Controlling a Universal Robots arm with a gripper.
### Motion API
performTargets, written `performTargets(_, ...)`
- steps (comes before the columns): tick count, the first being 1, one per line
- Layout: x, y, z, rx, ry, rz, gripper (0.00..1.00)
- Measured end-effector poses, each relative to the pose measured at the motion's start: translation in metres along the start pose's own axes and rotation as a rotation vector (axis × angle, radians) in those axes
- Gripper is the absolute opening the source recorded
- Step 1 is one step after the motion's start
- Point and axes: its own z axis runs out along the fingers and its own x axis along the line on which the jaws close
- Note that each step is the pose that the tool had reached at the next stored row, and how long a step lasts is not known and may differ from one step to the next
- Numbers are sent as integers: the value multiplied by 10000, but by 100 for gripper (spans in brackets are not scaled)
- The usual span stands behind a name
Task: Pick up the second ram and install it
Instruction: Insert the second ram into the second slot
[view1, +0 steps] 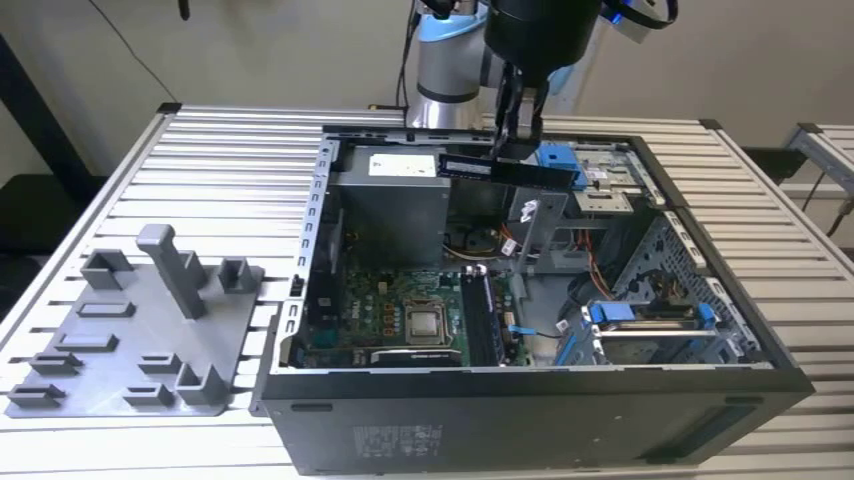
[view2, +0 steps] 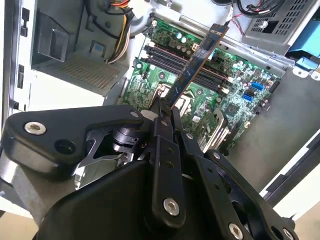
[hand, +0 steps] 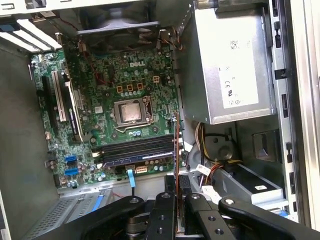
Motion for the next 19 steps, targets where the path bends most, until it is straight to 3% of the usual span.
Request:
performTargets(7,1,0,1,39,-2,430,14)
performTargets(19,1,0,0,172,10,1853,14)
